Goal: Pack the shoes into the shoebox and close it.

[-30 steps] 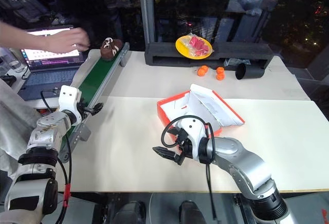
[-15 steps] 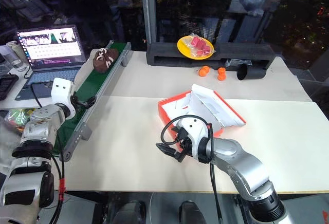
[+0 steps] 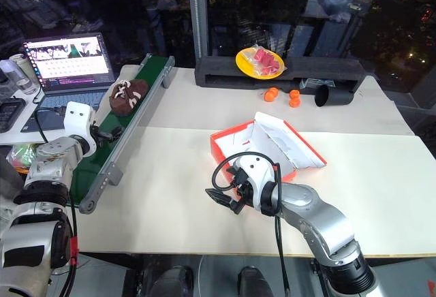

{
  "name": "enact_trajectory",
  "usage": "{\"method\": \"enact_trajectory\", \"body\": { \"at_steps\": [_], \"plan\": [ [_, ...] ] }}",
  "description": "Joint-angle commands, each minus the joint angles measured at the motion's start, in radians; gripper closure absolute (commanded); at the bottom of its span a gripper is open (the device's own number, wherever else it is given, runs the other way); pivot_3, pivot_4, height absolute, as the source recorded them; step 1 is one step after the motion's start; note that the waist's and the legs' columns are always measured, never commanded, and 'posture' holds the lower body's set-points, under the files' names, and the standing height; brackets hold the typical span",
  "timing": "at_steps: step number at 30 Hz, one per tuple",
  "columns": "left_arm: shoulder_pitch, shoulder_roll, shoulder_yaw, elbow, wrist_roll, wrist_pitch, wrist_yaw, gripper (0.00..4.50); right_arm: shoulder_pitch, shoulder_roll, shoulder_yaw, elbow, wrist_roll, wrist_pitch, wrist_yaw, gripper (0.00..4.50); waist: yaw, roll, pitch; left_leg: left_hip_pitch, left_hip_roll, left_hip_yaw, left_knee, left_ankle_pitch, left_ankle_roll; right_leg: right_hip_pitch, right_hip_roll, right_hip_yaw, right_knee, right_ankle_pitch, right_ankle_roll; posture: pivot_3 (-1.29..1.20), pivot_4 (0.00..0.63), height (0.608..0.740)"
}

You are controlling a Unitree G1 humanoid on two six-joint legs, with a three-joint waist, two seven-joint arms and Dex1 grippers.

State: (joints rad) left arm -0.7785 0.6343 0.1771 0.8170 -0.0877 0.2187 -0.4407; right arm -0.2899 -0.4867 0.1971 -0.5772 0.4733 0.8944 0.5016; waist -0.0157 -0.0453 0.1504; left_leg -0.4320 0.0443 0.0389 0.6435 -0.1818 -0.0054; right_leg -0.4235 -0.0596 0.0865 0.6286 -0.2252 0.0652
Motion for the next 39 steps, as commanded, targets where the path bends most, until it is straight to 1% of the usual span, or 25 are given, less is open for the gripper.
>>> {"method": "enact_trajectory", "body": {
  "at_steps": [1,9,14,17,19,20,22,25,26,29,30,31,32,33,36,39],
  "plan": [
    [-0.033,0.026,0.008,0.021,0.01,-0.036,0.01,0.0,-0.003,0.005,-0.023,-0.025,-0.002,-0.015,-0.008,0.01,0.0,0.0,0.0,0.0,0.0,0.0,0.0,0.0,0.0,0.0,0.0,0.0,0.0,0.0,0.0,0.0,0.15,0.74],
    [-0.055,-0.005,-0.015,0.122,0.034,-0.077,0.023,0.0,-0.003,0.008,-0.041,-0.047,0.009,-0.005,-0.028,0.01,0.001,0.0,0.0,0.0,0.0,0.0,0.0,0.0,0.0,0.0,0.0,0.0,0.0,0.0,0.0,0.0,0.15,0.74],
    [-0.068,-0.048,-0.028,0.146,0.033,-0.041,0.021,0.0,-0.005,0.009,-0.061,-0.06,0.016,0.001,-0.043,0.01,0.005,0.0,0.0,0.0,0.0,0.0,0.0,0.0,0.0,0.0,0.0,0.0,0.0,0.0,0.0,0.0,0.15,0.74],
    [-0.08,-0.061,-0.023,0.149,0.025,-0.022,0.017,0.82,-0.015,0.016,-0.079,-0.064,0.025,0.006,-0.052,0.0,0.007,0.0,0.0,0.0,0.0,0.0,0.001,0.0,0.0,0.001,0.0,-0.001,0.001,0.0,0.0,0.0,0.15,0.74],
    [-0.091,-0.07,-0.008,0.147,0.01,-0.006,0.021,1.54,-0.021,0.018,-0.089,-0.066,0.032,0.009,-0.056,0.0,0.01,0.0,0.0,0.0,0.0,0.0,0.002,0.0,0.0,0.001,0.0,-0.001,0.001,0.0,0.0,0.0,0.15,0.74],
    [-0.097,-0.074,0.002,0.142,-0.001,-0.006,0.022,1.81,-0.023,0.017,-0.092,-0.066,0.034,0.011,-0.057,0.0,0.011,0.0,0.0,0.001,0.0,-0.001,0.002,0.0,0.0,0.002,0.0,-0.001,0.002,0.0,0.0,0.0,0.15,0.74],
    [-0.107,-0.099,0.047,0.094,-0.053,-0.038,0.019,1.81,-0.028,0.013,-0.097,-0.064,0.035,0.013,-0.06,0.0,0.016,0.0,0.0,0.001,0.0,-0.001,0.002,0.0,0.0,0.002,0.0,-0.001,0.002,0.0,0.0,0.0,0.15,0.74],
    [-0.103,-0.171,0.113,-0.063,-0.152,-0.111,0.002,1.81,-0.055,0.026,-0.112,-0.038,0.023,0.011,-0.085,0.0,0.025,-0.001,0.0,-0.001,0.0,-0.001,0.003,0.0,0.0,0.001,0.0,-0.002,0.002,0.0,0.0,0.0,0.15,0.74],
    [-0.095,-0.195,0.119,-0.122,-0.178,-0.113,-0.01,1.81,-0.075,0.05,-0.134,-0.017,0.029,0.015,-0.109,0.0,0.027,-0.002,0.001,-0.003,0.0,-0.002,0.004,0.0,0.0,0.0,0.0,-0.003,0.001,0.0,0.0,0.0,0.15,0.74],
    [-0.047,-0.282,0.067,-0.334,-0.239,-0.023,-0.063,1.81,-0.184,0.19,-0.264,0.088,0.096,0.073,-0.23,0.0,0.024,-0.002,0.001,-0.009,0.0,-0.005,0.007,0.0,0.0,-0.003,0.0,-0.004,0.001,0.001,-0.001,0.0,0.15,0.74],
    [-0.032,-0.315,0.042,-0.399,-0.262,0.015,-0.076,1.81,-0.235,0.257,-0.33,0.138,0.132,0.105,-0.295,0.0,0.021,-0.002,0.001,-0.009,0.0,-0.005,0.007,0.0,0.0,-0.002,-0.001,-0.004,0.001,0.001,0.0,0.0,0.15,0.74],
    [-0.012,-0.353,0.001,-0.481,-0.296,0.072,-0.101,1.81,-0.296,0.362,-0.437,0.214,0.212,0.147,-0.409,0.0,0.018,-0.002,0.001,-0.009,0.0,-0.005,0.007,0.0,0.0,-0.002,-0.001,-0.004,0.001,0.001,0.0,0.0,0.15,0.74],
    [0.004,-0.379,-0.027,-0.542,-0.32,0.116,-0.117,1.81,-0.342,0.44,-0.518,0.267,0.267,0.183,-0.491,0.0,0.014,-0.002,0.001,-0.008,0.0,-0.005,0.007,0.0,0.0,-0.002,-0.001,-0.004,0.001,0.001,0.0,0.0,0.15,0.74],
    [0.027,-0.421,-0.067,-0.626,-0.363,0.18,-0.128,1.81,-0.365,0.485,-0.54,0.278,0.31,0.218,-0.512,0.0,0.01,-0.001,0.0,-0.008,0.0,-0.006,0.006,0.0,0.0,-0.002,0.0,-0.005,0.002,0.001,-0.001,0.0,0.15,0.74],
    [0.082,-0.484,-0.132,-0.755,-0.409,0.282,-0.135,1.81,-0.416,0.573,-0.598,0.271,0.412,0.28,-0.585,0.0,0.004,0.0,0.0,-0.008,0.0,-0.008,0.004,0.0,0.0,-0.001,0.0,-0.007,0.004,0.001,-0.001,0.0,0.15,0.74],
    [0.108,-0.504,-0.153,-0.8,-0.432,0.326,-0.135,1.81,-0.454,0.605,-0.645,0.284,0.484,0.286,-0.672,0.0,-0.01,0.001,0.001,-0.01,0.0,-0.01,0.004,0.0,0.0,-0.002,0.0,-0.008,0.003,0.001,-0.001,0.0,0.15,0.74]
  ]
}}
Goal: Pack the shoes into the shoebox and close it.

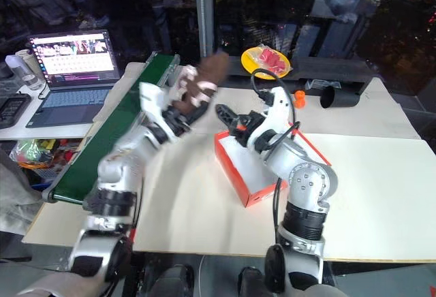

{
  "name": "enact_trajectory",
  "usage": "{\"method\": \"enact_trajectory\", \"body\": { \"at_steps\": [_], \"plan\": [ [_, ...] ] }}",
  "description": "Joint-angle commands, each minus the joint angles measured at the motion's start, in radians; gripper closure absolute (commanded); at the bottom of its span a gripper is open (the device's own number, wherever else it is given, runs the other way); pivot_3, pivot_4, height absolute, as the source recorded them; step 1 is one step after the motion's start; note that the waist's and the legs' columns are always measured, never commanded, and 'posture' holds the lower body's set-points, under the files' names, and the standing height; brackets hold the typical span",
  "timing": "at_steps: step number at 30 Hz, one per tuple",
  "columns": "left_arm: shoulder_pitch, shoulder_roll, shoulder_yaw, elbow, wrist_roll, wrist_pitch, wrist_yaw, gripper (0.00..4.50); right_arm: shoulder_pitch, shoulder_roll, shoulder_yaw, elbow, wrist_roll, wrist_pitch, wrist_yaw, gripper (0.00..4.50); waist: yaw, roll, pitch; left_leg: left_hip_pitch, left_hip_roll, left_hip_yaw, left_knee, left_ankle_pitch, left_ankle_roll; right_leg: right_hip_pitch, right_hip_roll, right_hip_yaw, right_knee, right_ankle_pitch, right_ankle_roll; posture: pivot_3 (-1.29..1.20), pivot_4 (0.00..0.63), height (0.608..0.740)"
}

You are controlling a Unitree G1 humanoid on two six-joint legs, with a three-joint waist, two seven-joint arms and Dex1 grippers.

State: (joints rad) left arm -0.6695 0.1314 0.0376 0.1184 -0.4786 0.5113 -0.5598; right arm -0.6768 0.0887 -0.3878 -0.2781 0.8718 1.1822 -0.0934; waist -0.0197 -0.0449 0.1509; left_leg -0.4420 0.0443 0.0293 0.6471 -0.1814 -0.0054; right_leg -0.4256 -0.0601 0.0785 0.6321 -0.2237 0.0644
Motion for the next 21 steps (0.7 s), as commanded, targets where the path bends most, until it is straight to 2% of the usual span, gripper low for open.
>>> {"method": "enact_trajectory", "body": {
  "at_steps": [1,6,12,15,21],
  "plan": [
    [0.004,-0.005,-0.022,-0.111,-0.04,0.039,-0.018,1.81,-0.074,0.03,-0.066,-0.012,0.1,-0.004,-0.096,0.0,-0.013,0.001,0.0,0.0,0.0,0.0,0.0,0.0,0.0,0.0,0.0,0.0,0.0,0.0,0.0,0.0,0.15,0.74],
    [0.007,-0.009,-0.061,-0.115,-0.03,0.045,-0.052,1.81,-0.104,0.034,-0.111,0.021,0.188,-0.077,-0.193,0.0,-0.021,0.003,0.0,0.002,0.0,-0.002,0.0,0.001,0.001,0.001,0.0,-0.002,-0.003,0.0,-0.001,0.0,0.15,0.74],
    [-0.007,-0.004,-0.066,-0.082,-0.014,0.022,-0.064,1.81,-0.116,0.019,-0.093,0.035,0.249,-0.14,-0.252,0.0,-0.026,0.003,0.0,0.002,-0.001,-0.003,0.0,0.001,0.001,0.001,0.0,-0.003,-0.003,0.0,-0.001,0.0,0.15,0.74],
    [-0.014,-0.002,-0.059,-0.069,-0.004,0.01,-0.06,1.84,-0.104,0.013,-0.074,0.029,0.268,-0.157,-0.272,0.69,-0.026,0.004,0.0,0.002,0.0,-0.003,0.0,0.001,0.001,0.001,0.0,-0.003,-0.003,0.0,-0.001,0.0,0.15,0.74],
    [-0.013,0.002,-0.065,-0.044,0.029,-0.012,-0.042,1.84,-0.087,0.012,-0.044,0.016,0.303,-0.183,-0.304,2.71,-0.024,0.004,0.0,0.002,-0.001,-0.003,0.0,0.001,0.001,0.002,0.0,-0.003,-0.004,0.0,-0.001,0.0,0.15,0.74]
  ]
}}
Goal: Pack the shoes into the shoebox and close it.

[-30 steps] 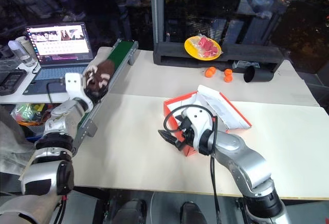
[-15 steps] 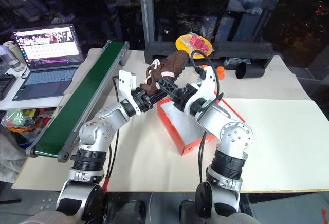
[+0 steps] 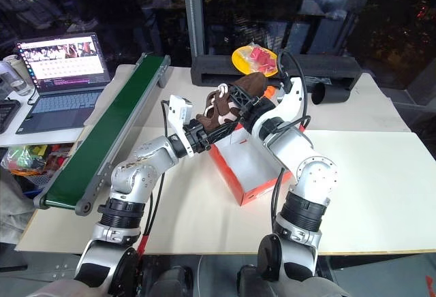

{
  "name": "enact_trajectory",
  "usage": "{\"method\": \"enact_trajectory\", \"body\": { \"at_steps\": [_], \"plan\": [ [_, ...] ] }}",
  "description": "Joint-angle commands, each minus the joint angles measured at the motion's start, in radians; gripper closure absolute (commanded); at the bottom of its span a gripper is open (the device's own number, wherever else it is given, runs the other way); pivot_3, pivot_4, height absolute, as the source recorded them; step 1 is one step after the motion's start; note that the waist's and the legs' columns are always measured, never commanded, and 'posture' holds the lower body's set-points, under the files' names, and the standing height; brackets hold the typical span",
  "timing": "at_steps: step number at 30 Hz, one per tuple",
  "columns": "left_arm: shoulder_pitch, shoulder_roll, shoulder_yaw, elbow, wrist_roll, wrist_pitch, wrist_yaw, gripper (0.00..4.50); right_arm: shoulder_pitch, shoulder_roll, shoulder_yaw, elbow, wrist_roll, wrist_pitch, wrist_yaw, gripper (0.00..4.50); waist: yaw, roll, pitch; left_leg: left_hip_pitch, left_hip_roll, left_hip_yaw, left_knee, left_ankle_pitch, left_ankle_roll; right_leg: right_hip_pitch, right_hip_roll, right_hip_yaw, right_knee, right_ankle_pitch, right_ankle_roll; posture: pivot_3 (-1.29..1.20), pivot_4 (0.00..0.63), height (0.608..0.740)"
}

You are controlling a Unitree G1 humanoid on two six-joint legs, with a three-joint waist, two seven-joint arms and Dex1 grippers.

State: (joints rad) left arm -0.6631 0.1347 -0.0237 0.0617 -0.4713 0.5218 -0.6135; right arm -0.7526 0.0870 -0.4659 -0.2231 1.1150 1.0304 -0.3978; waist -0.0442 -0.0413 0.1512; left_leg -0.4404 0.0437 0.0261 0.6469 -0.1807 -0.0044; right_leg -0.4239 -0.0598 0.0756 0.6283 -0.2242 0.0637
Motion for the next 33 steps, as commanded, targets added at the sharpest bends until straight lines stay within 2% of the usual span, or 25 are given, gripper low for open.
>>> {"method": "enact_trajectory", "body": {
  "at_steps": [1,3,4,6,8,9,11,13,18,21,23,29,33],
  "plan": [
    [-0.02,-0.002,-0.004,0.015,0.026,-0.025,0.014,1.84,-0.013,0.014,0.038,-0.04,0.066,-0.035,-0.002,2.99,0.0,0.0,0.0,0.0,0.0,0.0,0.0,0.0,0.0,0.0,0.0,0.0,0.0,0.0,0.0,0.0,0.15,0.74],
    [-0.02,-0.002,-0.013,0.022,0.044,-0.037,0.021,1.84,-0.017,0.011,0.048,-0.043,0.074,-0.042,-0.009,3.62,0.0,0.0,0.0,0.0,0.0,0.0,0.0,0.0,0.0,0.0,0.0,0.0,0.0,0.0,0.0,0.0,0.15,0.74],
    [-0.019,-0.002,-0.019,0.024,0.053,-0.043,0.019,1.84,-0.019,0.009,0.052,-0.043,0.076,-0.045,-0.011,3.62,0.0,0.0,0.0,0.0,0.0,0.0,0.0,0.0,0.0,0.0,0.0,0.0,0.0,0.0,0.0,0.0,0.15,0.74],
    [-0.015,-0.006,-0.024,0.021,0.055,-0.047,0.012,0.89,-0.021,0.006,0.056,-0.043,0.079,-0.054,-0.013,3.64,0.0,0.0,0.0,0.0,0.0,0.0,0.0,0.0,0.0,0.0,0.0,0.0,0.0,0.0,0.0,0.0,0.15,0.74],
    [-0.009,0.003,-0.049,0.011,0.077,-0.053,0.0,0.23,-0.029,0.002,0.047,-0.04,0.074,-0.079,-0.017,3.64,0.0,0.0,0.0,0.0,0.0,0.0,0.0,0.0,0.0,0.0,0.0,0.0,0.0,0.0,0.0,0.0,0.15,0.74],
    [-0.005,0.005,-0.053,0.006,0.08,-0.054,-0.003,0.06,-0.036,-0.01,0.04,-0.039,0.056,-0.099,-0.02,3.64,0.0,0.0,0.0,0.0,0.0,0.0,0.0,0.0,0.0,0.0,0.0,0.0,0.0,0.0,0.0,0.0,0.15,0.74],
    [0.003,0.008,-0.05,0.0,0.08,-0.053,-0.006,0.06,-0.046,-0.042,0.036,-0.038,0.028,-0.127,-0.023,3.64,0.0,0.0,0.0,0.0,0.0,0.0,0.0,0.0,0.0,0.0,0.0,0.0,0.0,0.0,0.0,0.0,0.15,0.74],
    [0.025,0.044,-0.064,0.003,0.113,-0.064,-0.017,0.06,-0.064,-0.147,0.062,-0.038,-0.031,-0.098,-0.002,3.64,0.0,0.001,0.0,0.0,0.0,0.0,0.0,0.0,0.0,0.0,0.0,0.0,-0.001,0.0,0.0,0.0,0.15,0.74],
    [0.09,0.154,-0.115,-0.026,0.139,-0.062,-0.124,0.06,-0.143,-0.485,0.262,0.034,-0.107,0.185,0.148,3.64,-0.001,0.003,0.002,0.0,0.0,0.001,-0.001,0.0,0.0,-0.001,0.0,0.0,-0.001,-0.001,-0.001,0.0,0.15,0.74],
    [0.107,0.179,-0.138,-0.052,0.128,-0.054,-0.172,0.06,-0.177,-0.605,0.366,0.074,-0.154,0.273,0.259,3.64,-0.001,0.003,0.002,0.0,0.001,0.001,-0.003,0.0,0.0,-0.002,0.0,0.0,0.0,-0.002,-0.004,0.0,0.15,0.74],
    [0.12,0.192,-0.157,-0.074,0.125,-0.051,-0.205,0.06,-0.191,-0.689,0.481,0.096,-0.223,0.299,0.352,3.64,0.001,0.003,0.002,0.0,0.001,0.0,-0.003,0.0,0.0,-0.001,0.001,-0.001,0.0,-0.003,-0.004,0.0,0.15,0.74],
    [0.172,0.25,-0.197,-0.146,0.11,-0.031,-0.306,0.06,-0.196,-0.815,0.776,0.196,-0.456,0.212,0.591,3.64,0.002,0.003,0.002,0.0,0.0,0.001,-0.003,0.0,0.0,-0.001,0.0,-0.001,-0.001,-0.003,-0.004,0.0,0.15,0.74],
    [0.194,0.299,-0.205,-0.156,0.12,-0.029,-0.351,0.06,-0.212,-0.811,0.912,0.335,-0.618,0.088,0.726,3.64,0.001,0.003,0.002,0.0,0.001,0.001,-0.003,0.0,0.0,-0.001,0.0,-0.001,-0.001,-0.003,-0.004,0.0,0.15,0.74]
  ]
}}
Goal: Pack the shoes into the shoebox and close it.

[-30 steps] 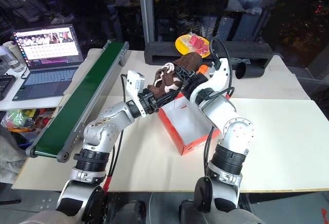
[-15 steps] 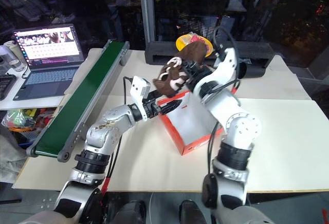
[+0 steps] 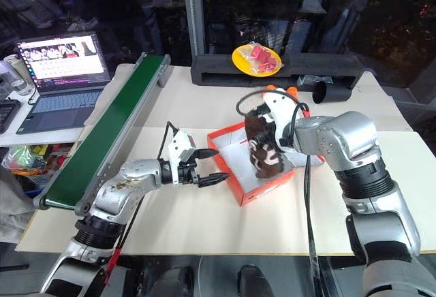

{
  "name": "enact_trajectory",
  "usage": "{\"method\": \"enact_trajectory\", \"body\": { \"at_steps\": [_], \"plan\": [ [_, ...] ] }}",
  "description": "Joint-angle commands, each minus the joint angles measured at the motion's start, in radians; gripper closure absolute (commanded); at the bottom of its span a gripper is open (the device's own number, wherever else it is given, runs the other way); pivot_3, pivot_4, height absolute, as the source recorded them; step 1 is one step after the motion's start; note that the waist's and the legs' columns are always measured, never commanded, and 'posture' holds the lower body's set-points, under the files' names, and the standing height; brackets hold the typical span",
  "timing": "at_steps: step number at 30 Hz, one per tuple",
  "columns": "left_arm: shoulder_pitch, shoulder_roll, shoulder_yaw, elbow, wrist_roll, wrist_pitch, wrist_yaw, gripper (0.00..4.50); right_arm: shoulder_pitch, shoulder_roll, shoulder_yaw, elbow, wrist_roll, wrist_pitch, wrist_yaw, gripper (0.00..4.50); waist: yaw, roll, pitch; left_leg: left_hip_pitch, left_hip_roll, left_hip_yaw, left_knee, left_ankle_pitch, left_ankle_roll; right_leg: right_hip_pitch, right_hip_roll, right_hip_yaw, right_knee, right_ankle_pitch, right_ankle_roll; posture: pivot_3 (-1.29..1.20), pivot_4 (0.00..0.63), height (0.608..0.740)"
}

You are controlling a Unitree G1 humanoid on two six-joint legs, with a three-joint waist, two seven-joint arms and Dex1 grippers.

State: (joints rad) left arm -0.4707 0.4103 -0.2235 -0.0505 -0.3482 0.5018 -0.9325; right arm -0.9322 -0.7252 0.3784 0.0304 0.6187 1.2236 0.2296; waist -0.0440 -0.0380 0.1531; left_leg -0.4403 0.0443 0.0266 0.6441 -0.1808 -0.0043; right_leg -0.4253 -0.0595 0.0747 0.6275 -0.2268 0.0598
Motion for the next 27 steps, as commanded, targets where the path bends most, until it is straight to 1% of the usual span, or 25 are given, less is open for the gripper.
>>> {"method": "enact_trajectory", "body": {
  "at_steps": [1,4,8,10,11,12,14,16,18,24,27],
  "plan": [
    [0.0,0.025,-0.003,-0.038,0.0,-0.011,-0.031,0.06,-0.039,0.018,0.087,0.128,-0.157,-0.138,0.125,3.64,0.001,0.0,0.0,0.0,0.0,0.0,0.0,0.0,0.0,0.0,0.0,0.0,0.0,0.0,0.0,0.0,0.15,0.74],
    [-0.002,0.03,0.0,-0.028,0.007,-0.02,-0.032,0.06,-0.058,0.071,0.126,0.269,-0.253,-0.227,0.191,3.64,0.002,0.0,0.0,0.0,0.0,0.0,0.0,0.0,0.0,0.0,0.0,0.0,0.0,0.0,0.0,0.0,0.15,0.74],
    [-0.003,0.03,0.001,-0.032,0.018,-0.026,-0.025,0.06,-0.075,0.148,0.111,0.427,-0.335,-0.311,0.233,3.64,0.002,0.0,0.0,-0.001,0.0,0.0,0.0,0.0,0.0,-0.001,0.0,0.0,0.0,0.0,0.0,0.0,0.15,0.74],
    [-0.004,0.032,0.005,-0.034,0.02,-0.026,-0.022,0.0,-0.073,0.183,0.087,0.493,-0.362,-0.347,0.24,2.91,0.002,0.0,0.0,-0.001,0.0,0.0,0.0,0.0,0.0,0.0,0.0,0.0,0.0,0.0,0.0,0.0,0.15,0.74],
    [-0.002,0.033,0.007,-0.037,0.02,-0.025,-0.021,0.0,-0.072,0.197,0.073,0.508,-0.371,-0.355,0.241,2.68,0.002,0.0,0.0,0.0,0.0,0.0,0.0,0.0,0.0,0.0,0.0,0.0,0.001,0.0,0.0,0.0,0.15,0.74],
    [-0.001,0.035,0.008,-0.038,0.02,-0.024,-0.021,0.0,-0.071,0.207,0.062,0.518,-0.382,-0.36,0.244,2.34,0.002,0.0,0.0,0.0,0.0,0.0,0.001,0.0,0.0,0.0,0.0,0.0,0.001,0.0,0.0,0.0,0.15,0.74],
    [0.002,0.041,0.015,-0.041,0.022,-0.023,-0.019,0.0,-0.081,0.228,0.029,0.501,-0.393,-0.347,0.236,1.74,0.002,0.0,0.0,0.0,0.0,0.0,0.001,0.0,0.0,0.0,0.0,0.0,0.002,0.0,0.0,0.0,0.15,0.74],
    [0.003,0.046,0.021,-0.042,0.025,-0.024,-0.017,0.0,-0.095,0.241,-0.009,0.46,-0.404,-0.324,0.22,0.96,0.002,0.0,0.0,0.0,0.0,0.0,0.001,0.0,0.0,0.0,0.0,0.0,0.002,0.0,0.0,0.0,0.15,0.74],
    [0.004,0.05,0.027,-0.041,0.029,-0.028,-0.014,0.0,-0.107,0.251,-0.054,0.404,-0.406,-0.294,0.197,0.96,0.002,0.001,0.0,-0.001,0.0,0.0,0.001,0.0,0.0,-0.001,0.0,0.0,0.001,0.0,0.0,0.0,0.15,0.74],
    [-0.019,0.062,0.072,0.013,0.052,-0.064,0.031,0.0,-0.126,0.232,-0.187,0.059,-0.415,-0.101,0.117,0.96,0.004,0.002,0.002,-0.001,0.0,-0.001,0.0,0.0,0.0,-0.001,0.0,-0.001,0.002,0.0,0.0,0.0,0.15,0.74],
    [-0.068,0.036,0.144,0.088,0.067,-0.102,0.132,0.0,-0.13,0.227,-0.279,-0.139,-0.391,0.014,0.091,0.96,0.007,0.002,0.002,-0.001,0.0,-0.001,0.0,0.0,0.0,-0.001,0.0,-0.001,0.002,0.0,0.0,0.0,0.15,0.74]
  ]
}}
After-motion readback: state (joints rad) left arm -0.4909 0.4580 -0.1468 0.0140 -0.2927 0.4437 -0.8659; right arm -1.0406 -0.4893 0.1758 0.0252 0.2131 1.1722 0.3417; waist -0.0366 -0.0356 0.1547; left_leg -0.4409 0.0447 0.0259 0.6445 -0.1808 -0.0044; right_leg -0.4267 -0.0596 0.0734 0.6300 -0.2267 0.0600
